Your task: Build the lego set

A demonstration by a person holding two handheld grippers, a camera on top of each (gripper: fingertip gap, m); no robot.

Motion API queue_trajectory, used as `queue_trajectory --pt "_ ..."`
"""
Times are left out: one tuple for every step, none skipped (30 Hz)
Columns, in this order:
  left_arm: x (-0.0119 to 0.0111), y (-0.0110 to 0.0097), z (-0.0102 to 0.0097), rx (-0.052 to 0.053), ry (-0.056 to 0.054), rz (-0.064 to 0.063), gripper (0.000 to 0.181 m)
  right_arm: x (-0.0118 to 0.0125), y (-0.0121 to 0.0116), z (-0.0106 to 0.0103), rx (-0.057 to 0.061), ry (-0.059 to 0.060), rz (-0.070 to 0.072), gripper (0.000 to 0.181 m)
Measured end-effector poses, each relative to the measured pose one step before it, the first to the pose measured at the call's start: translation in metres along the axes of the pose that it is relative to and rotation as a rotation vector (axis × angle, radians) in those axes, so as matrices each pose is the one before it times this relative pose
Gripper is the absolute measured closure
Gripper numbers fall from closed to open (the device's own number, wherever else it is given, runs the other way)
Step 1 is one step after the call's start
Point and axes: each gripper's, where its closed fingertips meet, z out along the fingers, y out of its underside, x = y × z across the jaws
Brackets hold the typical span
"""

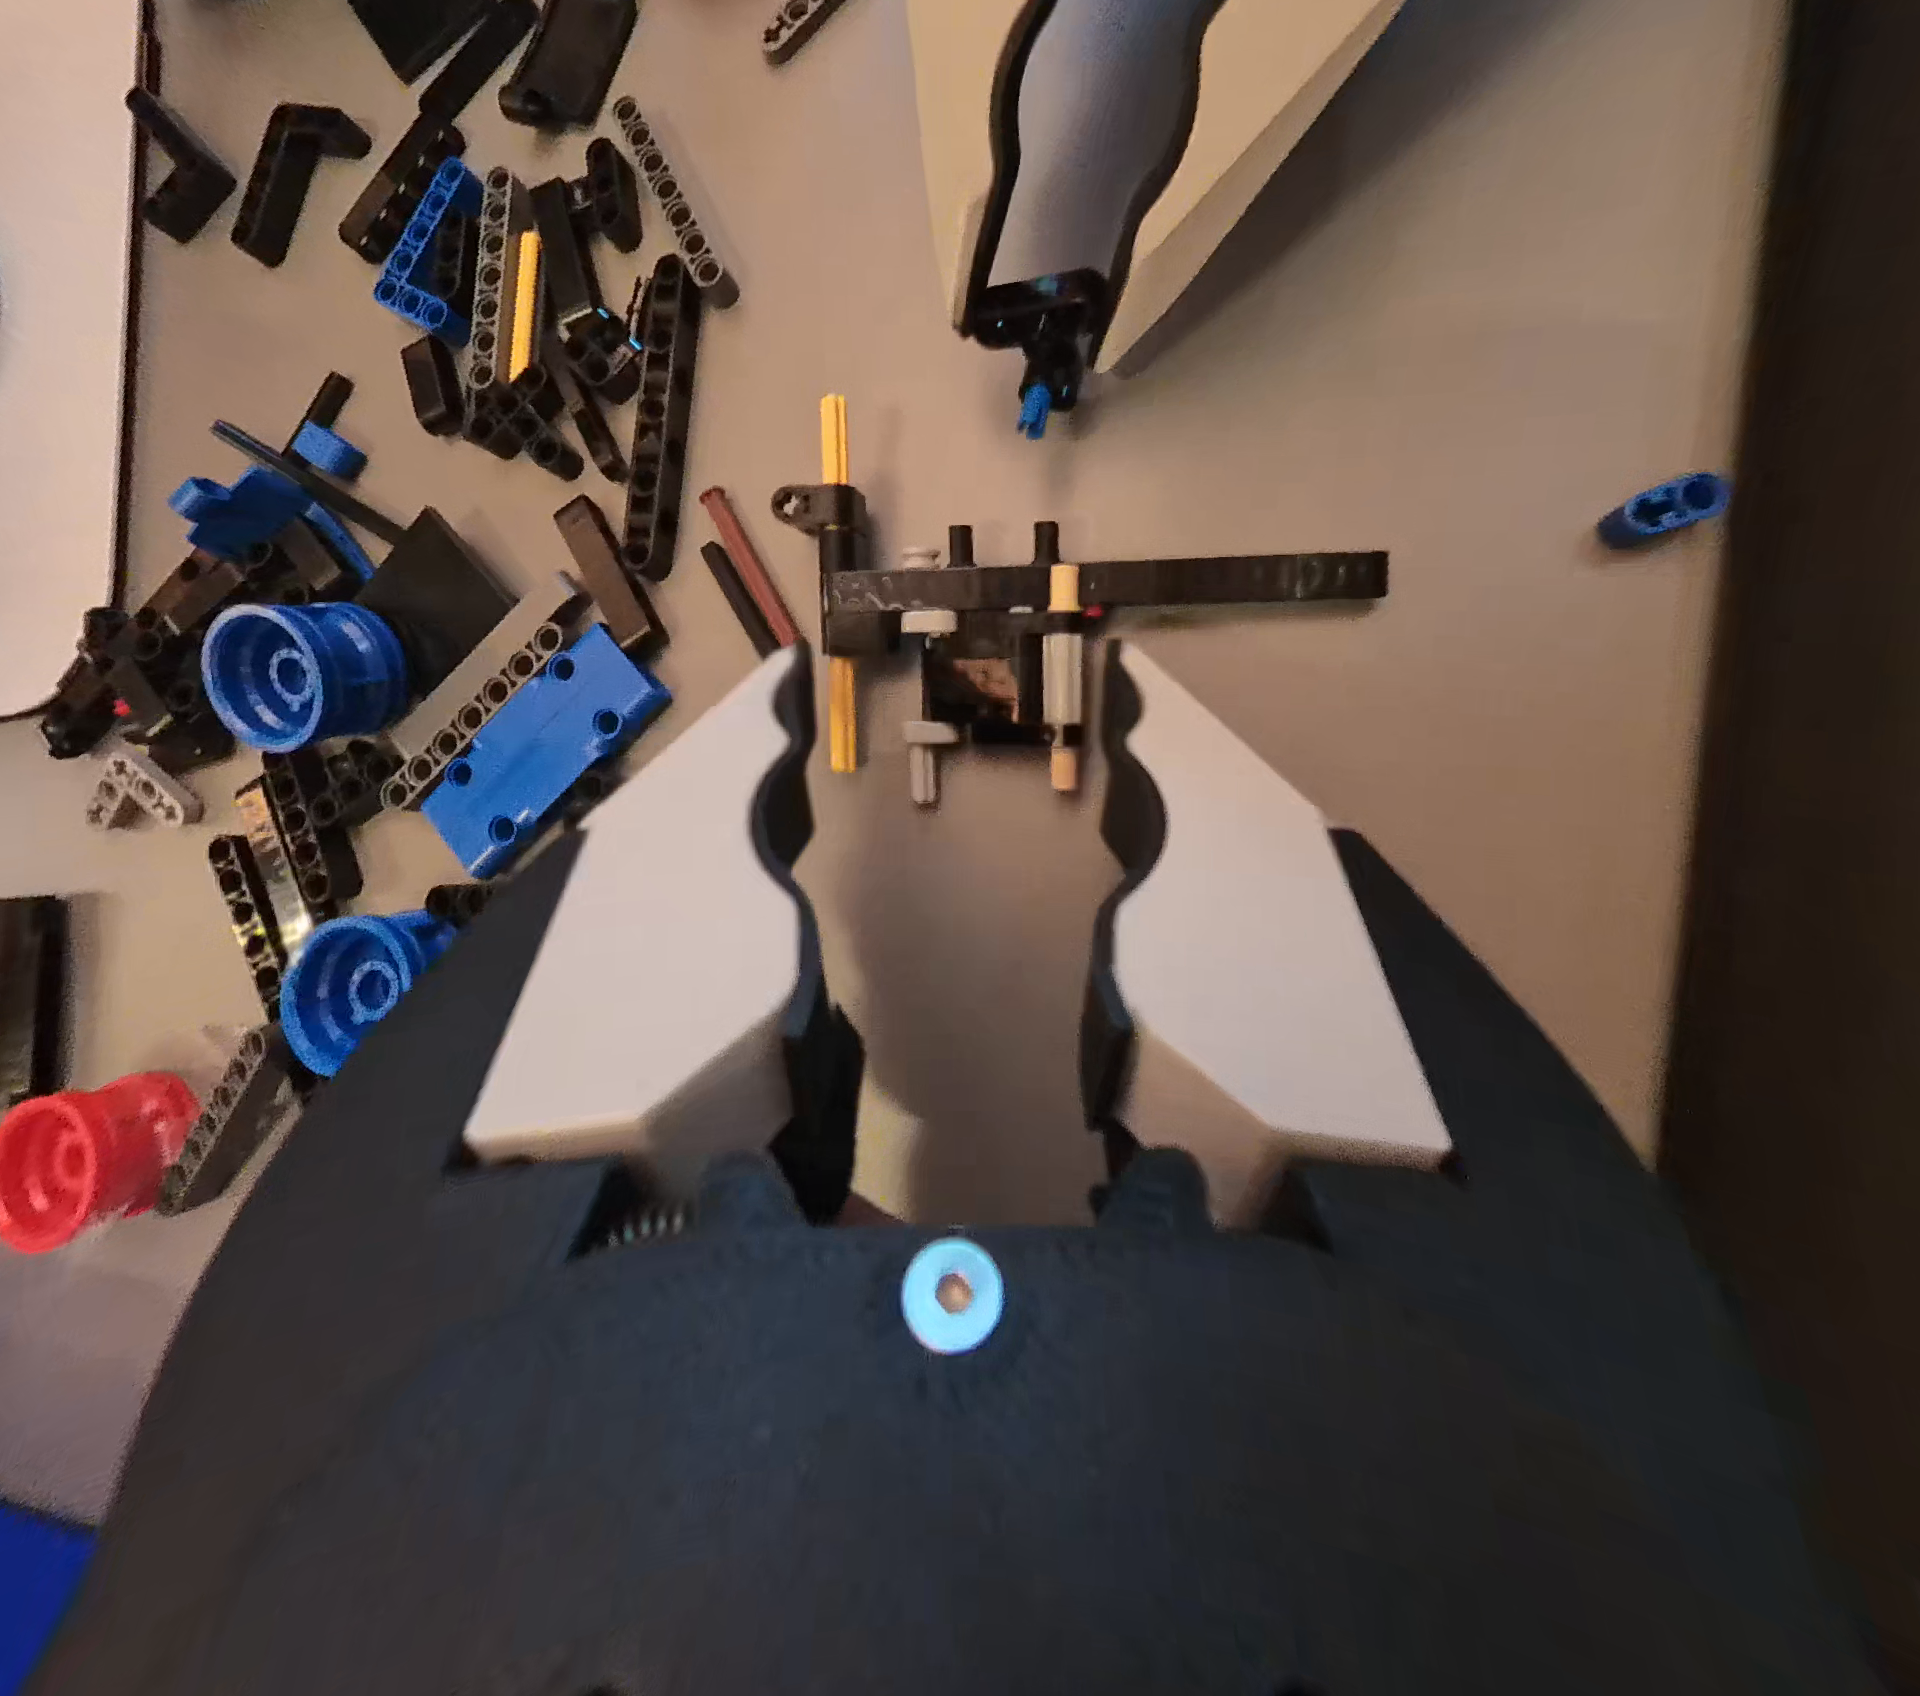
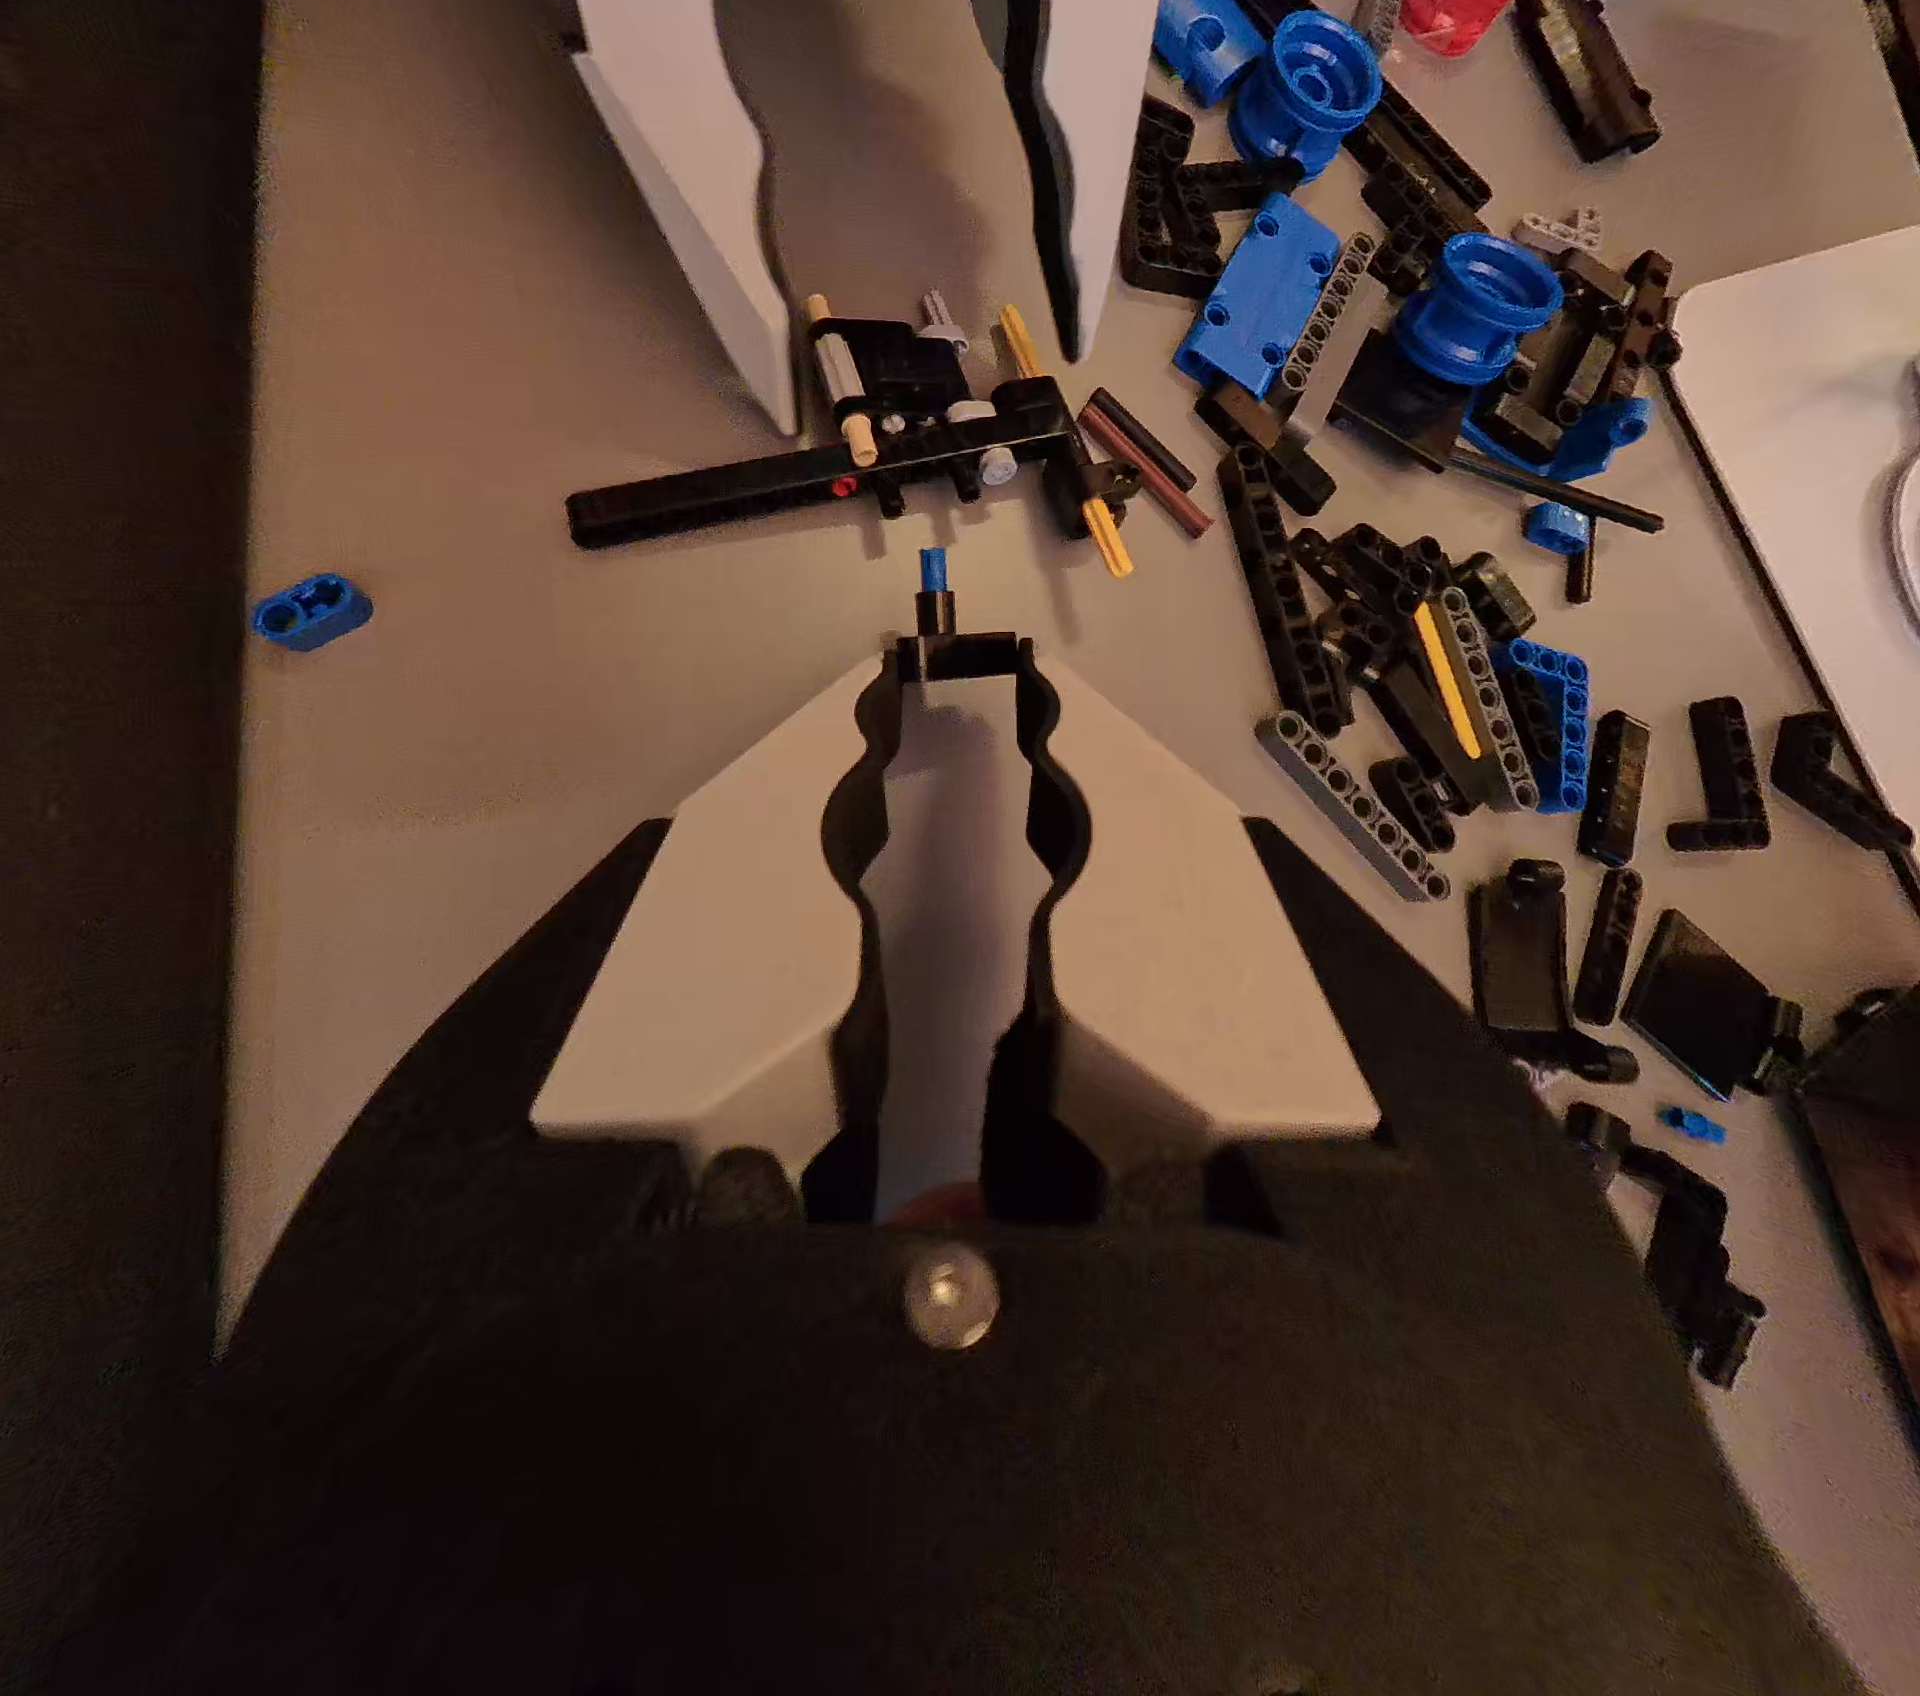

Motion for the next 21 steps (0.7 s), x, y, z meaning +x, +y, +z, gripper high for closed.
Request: queue_trajectory --pt "-0.00077 0.00048 0.00080 -0.0083 -0.0053 0.0188 0.137 -0.00035 0.00029 0.00114 -0.0051 -0.0009 -0.0056 0.161" --pt "0.00081 -0.00013 0.00121 -0.0044 0.0049 0.0052 0.149 -0.00052 0.00052 0.00077 -0.0043 -0.0003 -0.0051 0.161" --pt "0.00090 -0.00076 0.00138 -0.0004 0.0076 -0.0099 0.152 -0.00035 0.00039 0.00029 -0.0027 0.0002 -0.0034 0.161" --pt "0.00161 -0.00168 0.00007 0.0050 0.0115 0.0007 0.153 -0.00010 0.00033 -0.00009 -0.0004 0.0005 -0.0012 0.161" --pt "0.00133 -0.00118 -0.00017 0.0030 0.0129 -0.0043 0.153 0.00028 -0.00001 -0.00033 0.0017 0.0014 0.0011 0.161" --pt "0.00179 -0.00131 -0.00043 0.0069 0.0219 -0.0167 0.153 0.00052 0.00005 -0.00043 0.0018 0.0015 0.0021 0.160" --pt "0.00121 -0.00375 -0.00108 0.0233 0.0236 -0.0308 0.153 0.00060 0.00006 -0.00034 0.0011 0.0009 0.0022 0.160" --pt "0.00201 -0.00547 -0.00195 0.0353 0.0316 -0.0385 0.153 0.00036 0.00034 -0.00010 -0.0006 -0.0006 0.0014 0.161" --pt "0.00248 -0.00310 -0.00179 0.0195 0.0357 -0.0411 0.153 -0.00019 0.00036 0.00020 -0.0023 -0.0018 -0.0021 0.161" --pt "0.00045 -0.00118 -0.00117 0.0055 0.0149 -0.0245 0.153 -0.00034 0.00048 0.00030 -0.0034 -0.0010 -0.0041 0.161" --pt "0.00012 -0.00002 -0.00057 -0.0001 0.0057 -0.0111 0.153 -0.00057 0.00025 0.00031 -0.0039 -0.0009 -0.0049 0.161" --pt "0.00168 0.00061 0.00017 -0.0042 0.0136 -0.0135 0.153 -0.00058 -0.00016 0.00011 -0.0010 0.0002 -0.0066 0.161" --pt "0.00153 0.00018 0.00095 0.0004 0.0111 -0.0151 0.153 -0.00021 -0.00025 0.00010 -0.0009 0.0015 -0.0070 0.161" --pt "0.00076 -0.00059 0.00116 0.0061 0.0066 -0.0150 0.153 0.00048 -0.00013 0.00007 -0.0023 0.0054 -0.0086 0.161" --pt "0.00267 -0.00115 0.00111 0.0115 0.0176 -0.0086 0.153 0.00100 -0.00022 -0.00002 -0.0024 0.0112 -0.0152 0.161" --pt "0.00190 -0.00181 0.00064 0.0146 0.0136 -0.0105 0.154 -0.00065 -0.00079 -0.00026 0.0003 0.0038 -0.0217 0.161" --pt "0.00017 -0.00176 0.00024 0.0107 0.0053 -0.0194 0.154 -0.00059 -0.00035 -0.00003 -0.0023 0.0043 -0.0219 0.160" --pt "0.00039 -0.00098 -0.00014 0.0064 0.0077 -0.0166 0.154 0.00003 0.00090 0.00035 -0.0083 0.0070 -0.0215 0.160" --pt "0.00052 -0.00168 -0.00065 0.0141 0.0078 -0.0089 0.154 -0.00054 -0.00017 -0.00010 0.0005 0.0047 -0.0228 0.160" --pt "0.00059 -0.00235 -0.00115 0.0193 0.0099 -0.0128 0.154 -0.00070 -0.00020 -0.00037 0.0018 0.0047 -0.0247 0.160" --pt "0.00125 -0.00278 -0.00181 0.0196 0.0163 -0.0206 0.154 -0.00008 -0.00003 -0.00011 0.0014 0.0066 -0.0173 0.160"
